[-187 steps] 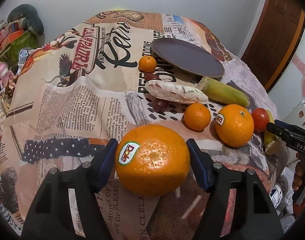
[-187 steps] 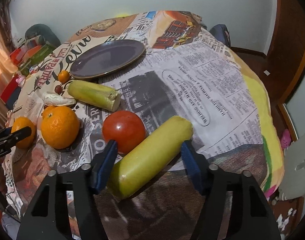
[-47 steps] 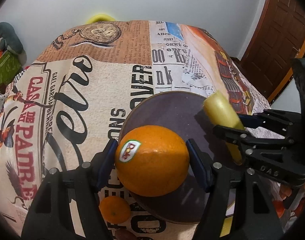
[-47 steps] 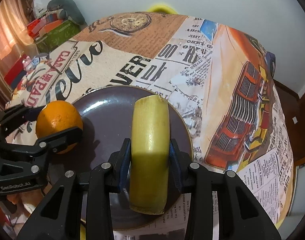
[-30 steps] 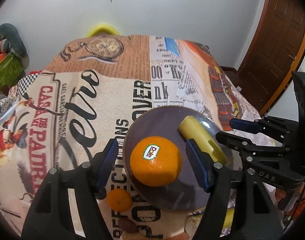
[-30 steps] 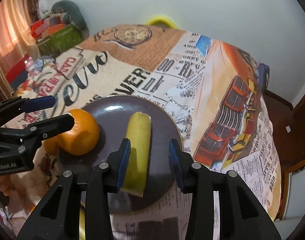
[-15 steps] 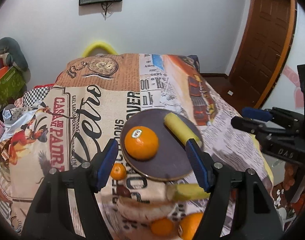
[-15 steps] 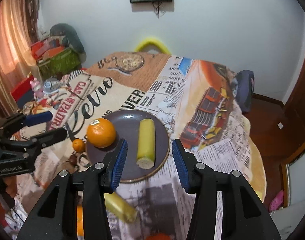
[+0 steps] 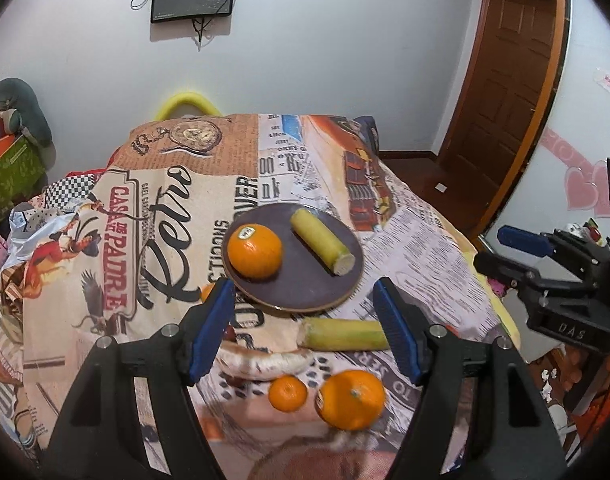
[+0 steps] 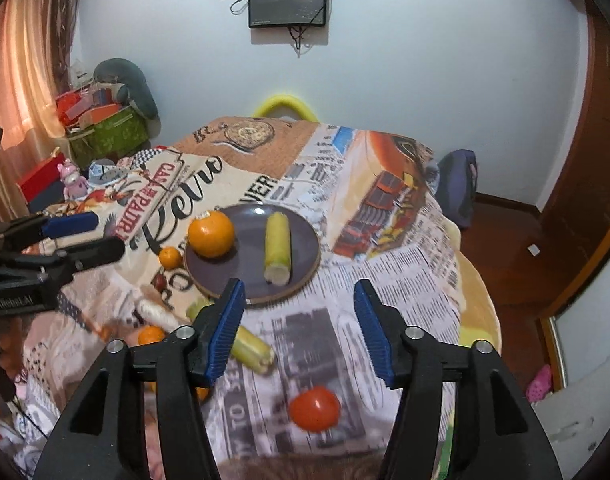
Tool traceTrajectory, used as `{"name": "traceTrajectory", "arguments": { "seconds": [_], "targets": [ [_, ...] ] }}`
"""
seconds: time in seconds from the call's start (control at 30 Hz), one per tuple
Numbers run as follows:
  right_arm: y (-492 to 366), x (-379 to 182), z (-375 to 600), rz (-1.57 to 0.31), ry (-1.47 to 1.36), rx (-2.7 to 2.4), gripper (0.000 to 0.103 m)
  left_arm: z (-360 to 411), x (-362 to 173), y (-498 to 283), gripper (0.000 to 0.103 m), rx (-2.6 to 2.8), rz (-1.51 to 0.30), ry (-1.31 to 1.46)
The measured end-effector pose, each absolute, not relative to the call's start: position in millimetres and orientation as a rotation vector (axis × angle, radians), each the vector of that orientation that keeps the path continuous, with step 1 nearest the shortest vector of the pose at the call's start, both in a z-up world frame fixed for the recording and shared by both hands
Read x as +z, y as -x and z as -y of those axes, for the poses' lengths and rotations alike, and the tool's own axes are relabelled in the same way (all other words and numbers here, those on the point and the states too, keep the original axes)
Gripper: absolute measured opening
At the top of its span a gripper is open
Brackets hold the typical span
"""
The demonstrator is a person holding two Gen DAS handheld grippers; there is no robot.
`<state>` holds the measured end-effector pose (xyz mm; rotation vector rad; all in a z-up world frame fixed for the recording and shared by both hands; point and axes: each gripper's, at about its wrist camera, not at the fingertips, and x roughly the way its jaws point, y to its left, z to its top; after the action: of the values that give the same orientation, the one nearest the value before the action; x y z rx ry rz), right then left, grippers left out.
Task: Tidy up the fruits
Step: 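Raise both tools away from the plate, then grasp the medium orange with the left tool while the right tool grasps the red tomato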
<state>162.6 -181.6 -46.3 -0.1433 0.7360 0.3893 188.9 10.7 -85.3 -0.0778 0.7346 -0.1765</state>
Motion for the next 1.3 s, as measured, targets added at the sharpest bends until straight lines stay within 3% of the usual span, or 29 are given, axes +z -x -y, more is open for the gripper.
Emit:
{"name": "traceTrajectory", "arguments": {
  "seconds": [0.73, 1.3],
  "targets": [
    [-121, -119, 216, -0.892, 0.108, 0.322, 0.06, 43, -171, -166, 0.071, -0.271, -0.944, 0.05],
    [-144, -161, 213, -0.987, 0.071, 0.346, 0.06, 52, -198, -181, 0.071, -0.241, -0.951, -0.014]
  ]
}}
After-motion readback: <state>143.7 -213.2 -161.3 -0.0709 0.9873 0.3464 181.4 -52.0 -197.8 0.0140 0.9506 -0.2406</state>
